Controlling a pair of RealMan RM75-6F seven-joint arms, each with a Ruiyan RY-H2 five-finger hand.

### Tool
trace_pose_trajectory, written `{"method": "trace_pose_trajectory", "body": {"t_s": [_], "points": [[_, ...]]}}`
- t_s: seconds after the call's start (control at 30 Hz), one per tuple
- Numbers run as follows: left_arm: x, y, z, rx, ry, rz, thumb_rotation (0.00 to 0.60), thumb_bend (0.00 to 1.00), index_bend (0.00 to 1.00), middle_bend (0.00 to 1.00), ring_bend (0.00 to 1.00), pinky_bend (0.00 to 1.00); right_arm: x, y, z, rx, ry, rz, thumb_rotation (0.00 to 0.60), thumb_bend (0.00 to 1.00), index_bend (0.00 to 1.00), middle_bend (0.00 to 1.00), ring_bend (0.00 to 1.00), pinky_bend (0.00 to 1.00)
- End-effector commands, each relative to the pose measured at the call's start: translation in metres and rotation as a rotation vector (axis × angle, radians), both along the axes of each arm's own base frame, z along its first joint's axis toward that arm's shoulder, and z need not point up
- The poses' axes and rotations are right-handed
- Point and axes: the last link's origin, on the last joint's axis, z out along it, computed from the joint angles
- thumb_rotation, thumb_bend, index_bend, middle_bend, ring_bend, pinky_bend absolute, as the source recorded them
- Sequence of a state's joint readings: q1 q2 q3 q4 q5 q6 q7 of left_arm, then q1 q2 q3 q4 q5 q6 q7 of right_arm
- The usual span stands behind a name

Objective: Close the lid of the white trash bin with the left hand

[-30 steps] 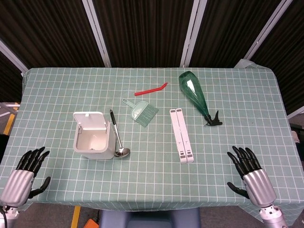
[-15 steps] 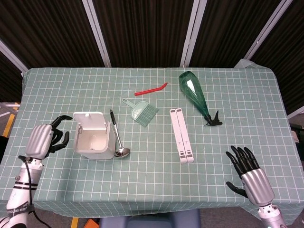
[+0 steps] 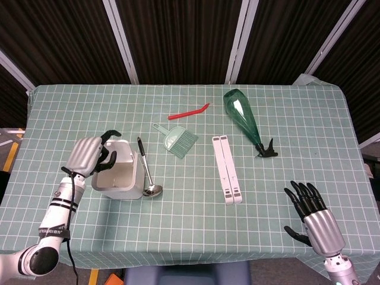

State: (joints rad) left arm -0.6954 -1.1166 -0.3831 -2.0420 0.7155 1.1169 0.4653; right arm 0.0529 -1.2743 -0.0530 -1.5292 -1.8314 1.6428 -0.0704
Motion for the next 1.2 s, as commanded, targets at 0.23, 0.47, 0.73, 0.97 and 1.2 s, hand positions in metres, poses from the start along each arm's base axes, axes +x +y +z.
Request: {"method": "trace_pose_trajectory", "body": {"t_s": [0.23,0.47,0.73,0.97,1.2], "points": [[-0.001,0.003,0.0,-0.031,0.019,0.037,0.6,0.54,0.27,1.0,1.0,1.0,0.0,0.0,0.001,-0.006,-0.004,0.001,0.6,0.16,0.0,0.0,0.0,0.0],[-0.008,-0.005,0.005,-0.062,0.047,0.056,0.6,0.54,0.28,1.0,1.0,1.0,0.001,0.001,0.0,0.001,0.0,0.002,0.6,0.16,0.0,0.0,0.0,0.0],[-0.015,-0.014,0.009,-0.09,0.078,0.061,0.6,0.54,0.29,1.0,1.0,1.0,0.002,0.002,-0.001,0.004,-0.002,0.006,0.6,0.16,0.0,0.0,0.0,0.0],[-0.021,-0.031,0.01,-0.113,0.132,0.034,0.6,0.54,0.29,1.0,1.0,1.0,0.002,0.003,-0.001,0.006,0.0,0.008,0.6,0.16,0.0,0.0,0.0,0.0],[-0.028,-0.045,0.004,-0.151,0.177,0.014,0.6,0.54,0.29,1.0,1.0,1.0,0.003,0.004,-0.002,0.008,-0.002,0.008,0.6,0.16,0.0,0.0,0.0,0.0]]}}
